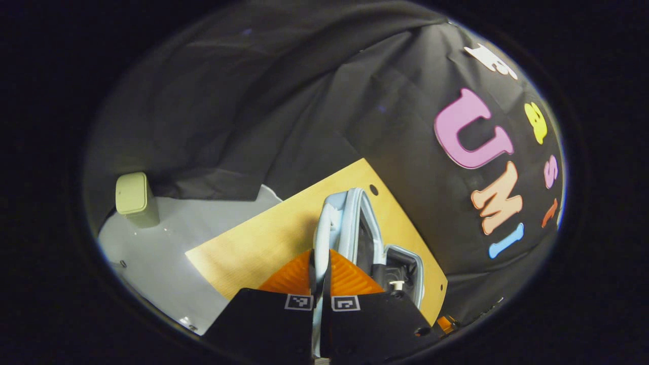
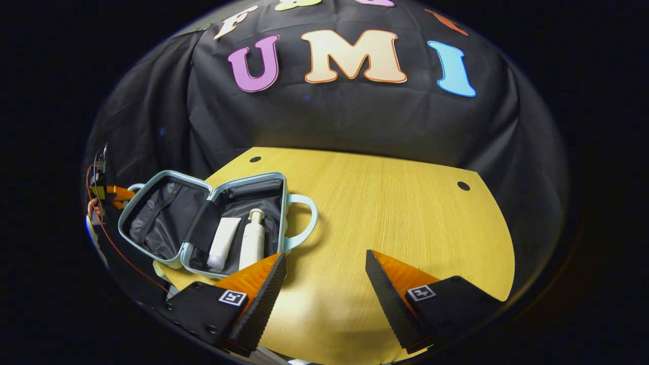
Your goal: First open the suitcase, pack the skin care products into it, and then close the suitcase.
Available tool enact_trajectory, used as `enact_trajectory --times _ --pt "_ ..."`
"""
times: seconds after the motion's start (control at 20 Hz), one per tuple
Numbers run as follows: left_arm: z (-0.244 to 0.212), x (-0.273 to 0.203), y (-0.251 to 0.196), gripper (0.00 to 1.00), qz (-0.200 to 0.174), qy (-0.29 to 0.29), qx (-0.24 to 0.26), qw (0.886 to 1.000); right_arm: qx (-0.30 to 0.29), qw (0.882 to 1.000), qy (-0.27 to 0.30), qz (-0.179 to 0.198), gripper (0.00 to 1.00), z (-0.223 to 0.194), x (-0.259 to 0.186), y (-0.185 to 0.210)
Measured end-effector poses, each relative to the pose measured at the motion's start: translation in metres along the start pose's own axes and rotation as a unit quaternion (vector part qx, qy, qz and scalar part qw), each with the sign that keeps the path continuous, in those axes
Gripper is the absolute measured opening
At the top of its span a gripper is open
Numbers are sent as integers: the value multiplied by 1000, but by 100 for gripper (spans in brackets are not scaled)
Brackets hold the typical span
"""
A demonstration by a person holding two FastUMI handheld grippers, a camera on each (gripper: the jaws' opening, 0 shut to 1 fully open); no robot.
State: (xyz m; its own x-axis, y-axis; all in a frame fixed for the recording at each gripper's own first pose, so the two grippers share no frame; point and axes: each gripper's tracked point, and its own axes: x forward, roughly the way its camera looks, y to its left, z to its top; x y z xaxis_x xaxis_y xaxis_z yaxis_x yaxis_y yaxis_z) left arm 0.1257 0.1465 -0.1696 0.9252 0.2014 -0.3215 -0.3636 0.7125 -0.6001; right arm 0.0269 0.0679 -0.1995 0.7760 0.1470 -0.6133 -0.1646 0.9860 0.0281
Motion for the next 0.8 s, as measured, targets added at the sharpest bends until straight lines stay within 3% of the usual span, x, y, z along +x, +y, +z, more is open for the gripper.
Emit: enact_trajectory --times 0.3,0.55,0.8 --pt "11 -20 -98 0 -50 -18 59 997 13 1000 -11 6 99 6 -1 -23" --pt "-6 -15 -175 0 -74 -2 132 989 25 999 -20 -6 95 7 -6 -52" --pt "-35 -1 -250 0 -117 30 159 980 29 999 -32 -13 99 7 -14 -71"
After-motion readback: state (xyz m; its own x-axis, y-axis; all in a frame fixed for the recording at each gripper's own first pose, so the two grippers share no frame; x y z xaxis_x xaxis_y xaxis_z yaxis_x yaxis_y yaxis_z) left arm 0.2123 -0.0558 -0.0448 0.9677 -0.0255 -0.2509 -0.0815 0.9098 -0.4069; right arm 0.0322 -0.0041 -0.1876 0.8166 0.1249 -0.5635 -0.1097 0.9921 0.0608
